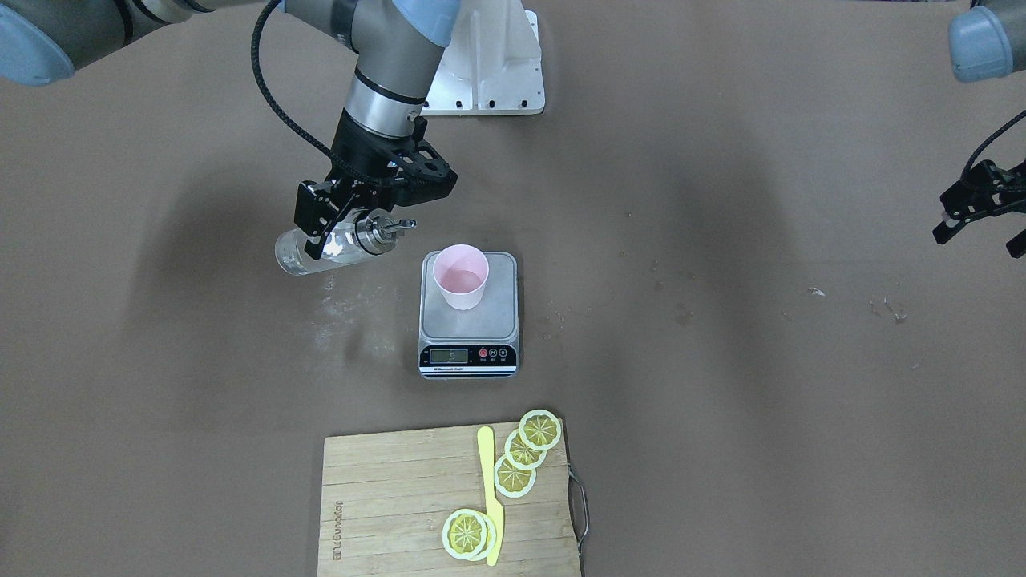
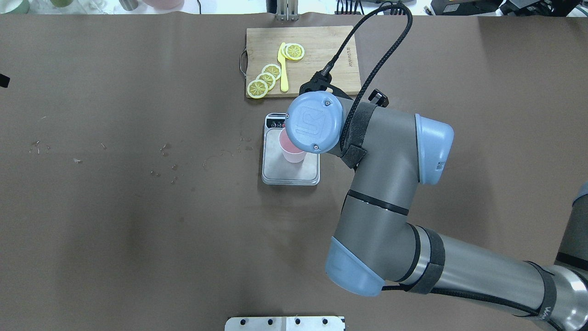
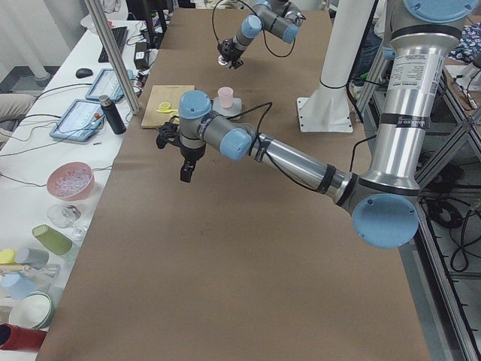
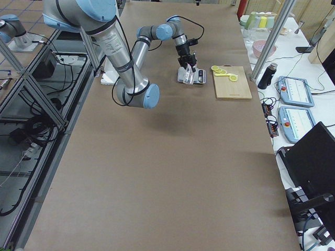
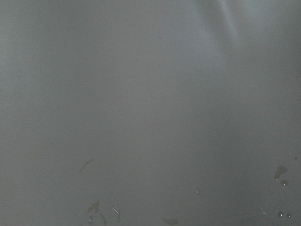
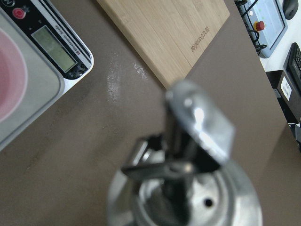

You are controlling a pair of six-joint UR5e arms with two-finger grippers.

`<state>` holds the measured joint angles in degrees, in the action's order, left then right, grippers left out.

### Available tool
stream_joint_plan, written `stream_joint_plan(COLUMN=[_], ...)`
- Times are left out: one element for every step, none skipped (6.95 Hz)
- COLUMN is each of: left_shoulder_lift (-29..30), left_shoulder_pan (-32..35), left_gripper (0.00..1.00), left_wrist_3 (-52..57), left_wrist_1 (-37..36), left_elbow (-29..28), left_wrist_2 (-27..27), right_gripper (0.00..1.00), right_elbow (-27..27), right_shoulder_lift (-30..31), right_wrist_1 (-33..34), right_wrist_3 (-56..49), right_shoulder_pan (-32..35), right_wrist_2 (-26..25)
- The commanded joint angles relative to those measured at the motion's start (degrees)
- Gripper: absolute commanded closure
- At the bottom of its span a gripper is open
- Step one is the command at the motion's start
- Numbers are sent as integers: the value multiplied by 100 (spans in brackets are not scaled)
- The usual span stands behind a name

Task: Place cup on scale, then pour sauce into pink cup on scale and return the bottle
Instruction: 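Lift the sauce bottle with the right gripper and carry it over the pink cup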

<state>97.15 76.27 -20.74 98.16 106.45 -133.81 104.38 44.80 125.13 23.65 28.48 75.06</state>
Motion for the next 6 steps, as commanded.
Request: stream_joint_plan(left_shoulder_lift=[-125,-126,-134,-143,-152,-196], left_shoulder_pan=[11,11,37,46,64,72], left_gripper=[3,3,3,3,3,3], left_wrist_3=[0,0,0,0,0,0], left_wrist_1=[141,133,142,142,142,142], left_elbow=[-11,-11,-11,-11,-19,-19], left_wrist_2=[-75,-84,-197,-207,-207,-207], right_gripper=[100,100,100,100,100,100], right_elbow=[-102,-128,-259,-417,-627,-777], right_shoulder_lift=[-138,-182,-261,-357,-497,-612], right_wrist_1=[448,633,696,810,898,994], right_wrist_3=[8,17,43,61,78,87], right_shoulder_pan=[-70,-114,-167,-219,-290,-316], right_wrist_2=[-360,-518,-641,-747,-869,-906])
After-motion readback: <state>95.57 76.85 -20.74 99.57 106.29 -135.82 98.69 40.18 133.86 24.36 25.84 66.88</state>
